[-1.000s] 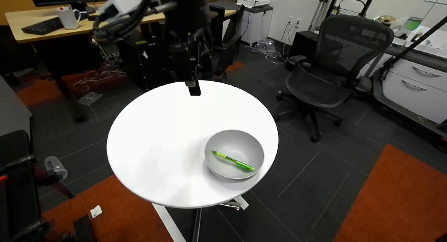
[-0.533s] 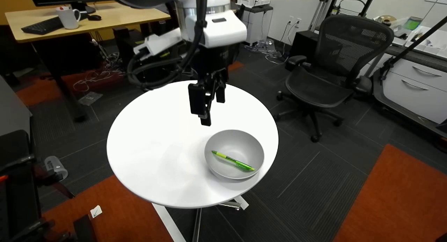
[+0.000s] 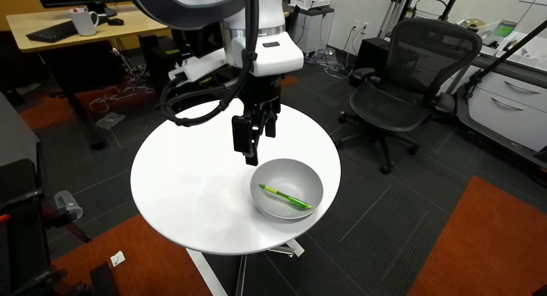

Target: Remove the marker from the bowl.

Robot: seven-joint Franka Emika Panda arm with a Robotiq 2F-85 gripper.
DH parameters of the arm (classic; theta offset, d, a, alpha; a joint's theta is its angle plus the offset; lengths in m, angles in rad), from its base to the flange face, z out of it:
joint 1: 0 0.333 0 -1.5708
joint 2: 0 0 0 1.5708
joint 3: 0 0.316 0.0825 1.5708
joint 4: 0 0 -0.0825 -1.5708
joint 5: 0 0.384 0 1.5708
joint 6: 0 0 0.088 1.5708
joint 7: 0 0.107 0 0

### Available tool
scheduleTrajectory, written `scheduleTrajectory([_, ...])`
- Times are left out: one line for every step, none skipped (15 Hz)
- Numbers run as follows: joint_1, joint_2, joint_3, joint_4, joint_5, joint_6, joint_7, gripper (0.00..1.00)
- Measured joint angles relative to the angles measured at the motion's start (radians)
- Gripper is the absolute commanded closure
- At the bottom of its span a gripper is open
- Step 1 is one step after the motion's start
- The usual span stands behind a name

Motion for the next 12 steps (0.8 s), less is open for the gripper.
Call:
scheduleTrajectory([0.0, 0.0, 0.0, 0.0, 0.0, 0.0, 0.0, 0.0])
scheduleTrajectory([0.001, 0.0, 0.0, 0.0, 0.0, 0.0, -0.001, 0.0])
scheduleTrajectory([0.001, 0.003, -0.001, 0.0, 0.001, 0.0, -0.001, 0.0])
scheduleTrajectory([0.001, 0.008, -0.002, 0.001, 0.003, 0.0, -0.001, 0.0])
scheduleTrajectory([0.001, 0.017, -0.002, 0.005, 0.01, 0.0, -0.001, 0.0])
scheduleTrajectory([0.001, 0.03, -0.003, 0.011, 0.018, 0.0, -0.001, 0.0])
scheduleTrajectory([0.001, 0.046, -0.004, 0.02, 0.028, 0.0, -0.001, 0.0])
scheduleTrajectory([0.001, 0.064, -0.006, 0.033, 0.036, 0.0, -0.001, 0.0])
scheduleTrajectory([0.001, 0.084, -0.009, 0.047, 0.042, 0.001, -0.001, 0.0])
scheduleTrajectory([0.001, 0.105, -0.013, 0.062, 0.047, 0.003, -0.001, 0.0])
scheduleTrajectory([0.001, 0.127, -0.017, 0.079, 0.052, 0.007, -0.001, 0.0])
scheduleTrajectory([0.001, 0.15, -0.022, 0.097, 0.058, 0.013, -0.001, 0.0])
